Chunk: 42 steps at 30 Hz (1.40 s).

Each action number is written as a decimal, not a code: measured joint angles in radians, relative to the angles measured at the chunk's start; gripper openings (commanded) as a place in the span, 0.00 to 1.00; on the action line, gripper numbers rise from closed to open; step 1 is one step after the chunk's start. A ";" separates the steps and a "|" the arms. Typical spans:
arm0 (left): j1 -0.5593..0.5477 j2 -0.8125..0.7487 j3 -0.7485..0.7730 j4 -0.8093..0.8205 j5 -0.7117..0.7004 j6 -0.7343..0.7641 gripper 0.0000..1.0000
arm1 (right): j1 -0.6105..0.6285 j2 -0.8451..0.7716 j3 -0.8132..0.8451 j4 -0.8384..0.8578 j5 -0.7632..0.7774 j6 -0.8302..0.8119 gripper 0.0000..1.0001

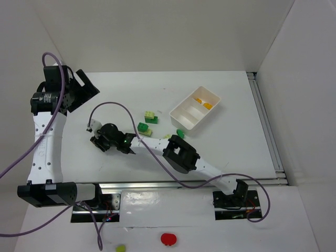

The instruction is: Sort the legos into containers by color

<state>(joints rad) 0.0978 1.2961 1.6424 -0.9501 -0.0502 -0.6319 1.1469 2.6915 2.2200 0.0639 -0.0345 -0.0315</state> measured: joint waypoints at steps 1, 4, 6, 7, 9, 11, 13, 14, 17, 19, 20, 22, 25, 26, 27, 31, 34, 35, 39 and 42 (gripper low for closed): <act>0.000 -0.002 -0.005 0.000 0.003 0.000 0.97 | 0.000 0.000 0.000 0.000 0.002 0.001 0.36; 0.000 -0.007 -0.013 -0.002 0.003 0.000 0.97 | 0.000 0.000 0.000 -0.004 0.020 0.014 0.21; 0.000 -0.010 -0.013 -0.001 0.003 0.000 0.97 | 0.001 -0.003 -0.003 -0.008 0.032 0.015 0.16; 0.000 -0.011 -0.013 -0.001 0.003 0.000 0.97 | 0.002 -0.009 -0.006 -0.013 0.040 0.015 0.16; 0.000 -0.013 -0.013 -0.001 0.003 0.000 0.97 | 0.003 -0.045 -0.053 -0.027 0.055 0.016 0.16; 0.000 -0.013 -0.013 0.000 0.001 0.001 0.97 | 0.002 -0.104 -0.119 -0.051 0.064 0.024 0.16; 0.000 -0.012 -0.013 -0.001 -0.008 0.002 0.97 | -0.008 -0.195 -0.211 -0.061 0.056 0.043 0.16; 0.000 -0.012 -0.013 0.000 -0.014 0.002 0.97 | -0.013 -0.253 -0.273 -0.062 0.049 0.057 0.16; 0.000 -0.009 -0.010 0.000 -0.025 0.003 0.97 | -0.051 -0.472 -0.472 -0.054 0.019 0.102 0.16; 0.000 -0.009 -0.010 0.000 -0.030 0.003 0.97 | -0.105 -0.633 -0.608 -0.039 0.011 0.132 0.16; 0.000 -0.009 -0.010 0.000 -0.030 0.003 0.97 | -0.144 -0.721 -0.667 -0.034 0.020 0.153 0.16; 0.000 -0.009 -0.010 0.000 -0.030 0.003 0.97 | -0.227 -0.861 -0.747 -0.027 0.049 0.187 0.16; 0.000 -0.007 -0.013 0.001 -0.026 0.004 0.97 | -0.376 -1.013 -0.828 -0.026 0.140 0.238 0.16; 0.000 -0.005 -0.014 0.000 -0.021 0.004 0.97 | -0.428 -1.046 -0.848 -0.036 0.177 0.258 0.16; 0.000 -0.002 -0.016 0.004 -0.016 0.004 0.97 | -0.480 -1.068 -0.862 -0.046 0.215 0.280 0.16; 0.000 0.011 -0.044 0.023 0.028 0.023 0.97 | -0.674 -1.068 -0.899 -0.106 0.275 0.349 0.20; 0.000 0.038 -0.068 0.037 0.078 0.037 0.97 | -0.796 -1.010 -0.901 -0.155 0.288 0.377 0.20; -0.001 0.050 -0.077 0.041 0.092 0.047 0.97 | -0.824 -0.980 -0.897 -0.169 0.294 0.384 0.20; -0.003 0.088 -0.106 0.043 0.125 0.058 0.97 | -0.859 -0.880 -0.877 -0.216 0.315 0.392 0.23; -0.004 0.093 -0.126 0.042 0.140 0.065 0.97 | -0.872 -0.819 -0.848 -0.243 0.314 0.394 0.32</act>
<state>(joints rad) 0.0940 1.3891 1.5162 -0.9081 0.0895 -0.5667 0.2752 1.8729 1.3720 -0.1787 0.2794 0.3626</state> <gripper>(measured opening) 0.970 0.441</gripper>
